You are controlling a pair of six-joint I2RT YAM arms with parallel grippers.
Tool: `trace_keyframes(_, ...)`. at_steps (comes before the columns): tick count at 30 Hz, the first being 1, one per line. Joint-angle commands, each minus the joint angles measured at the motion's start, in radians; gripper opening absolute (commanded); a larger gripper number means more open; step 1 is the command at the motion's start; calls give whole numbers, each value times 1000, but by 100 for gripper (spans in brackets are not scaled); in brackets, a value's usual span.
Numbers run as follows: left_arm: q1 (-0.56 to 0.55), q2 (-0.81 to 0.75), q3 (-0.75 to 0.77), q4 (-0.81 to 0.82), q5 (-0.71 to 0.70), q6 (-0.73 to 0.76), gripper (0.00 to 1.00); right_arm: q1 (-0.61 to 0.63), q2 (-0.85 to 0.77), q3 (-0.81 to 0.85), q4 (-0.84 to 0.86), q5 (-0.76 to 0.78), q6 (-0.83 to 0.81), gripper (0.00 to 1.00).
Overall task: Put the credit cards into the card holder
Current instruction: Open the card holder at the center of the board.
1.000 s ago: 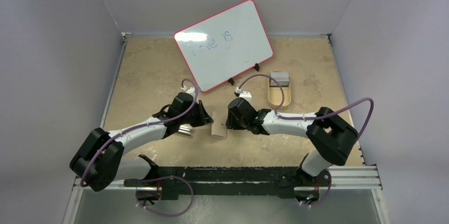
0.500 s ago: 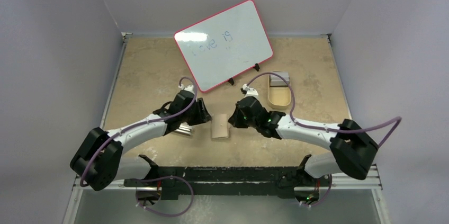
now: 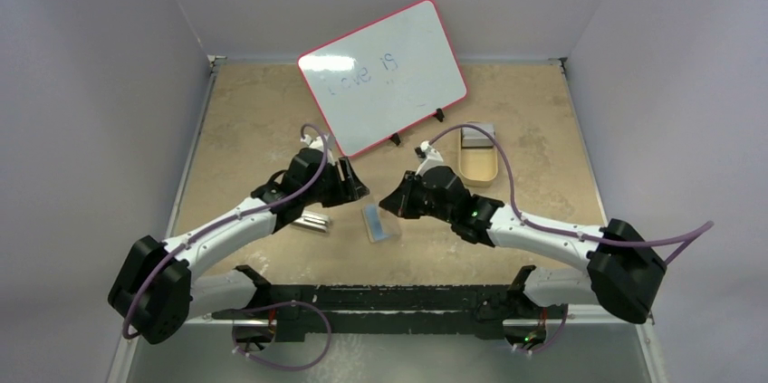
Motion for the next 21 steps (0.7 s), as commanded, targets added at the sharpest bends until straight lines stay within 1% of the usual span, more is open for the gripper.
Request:
trace_keyframes(1, -2, 32, -17, 33, 12, -6, 57, -22, -15, -26, -14, 53, 24, 0)
trace_keyframes(5, -4, 60, -22, 35, 29, -3, 56, -74, -64, -78, -89, 102, 27, 0)
trace_keyframes(11, -7, 72, -26, 66, 41, -24, 52, -130, -108, -136, -140, 141, 25, 0)
trace_keyframes(14, -11, 84, -34, 85, 45, -32, 52, -139, -117, -146, -171, 162, 26, 0)
trace_keyframes(21, -17, 134, -76, 186, 90, -65, 52, -160, -128, -177, -222, 199, 48, 0)
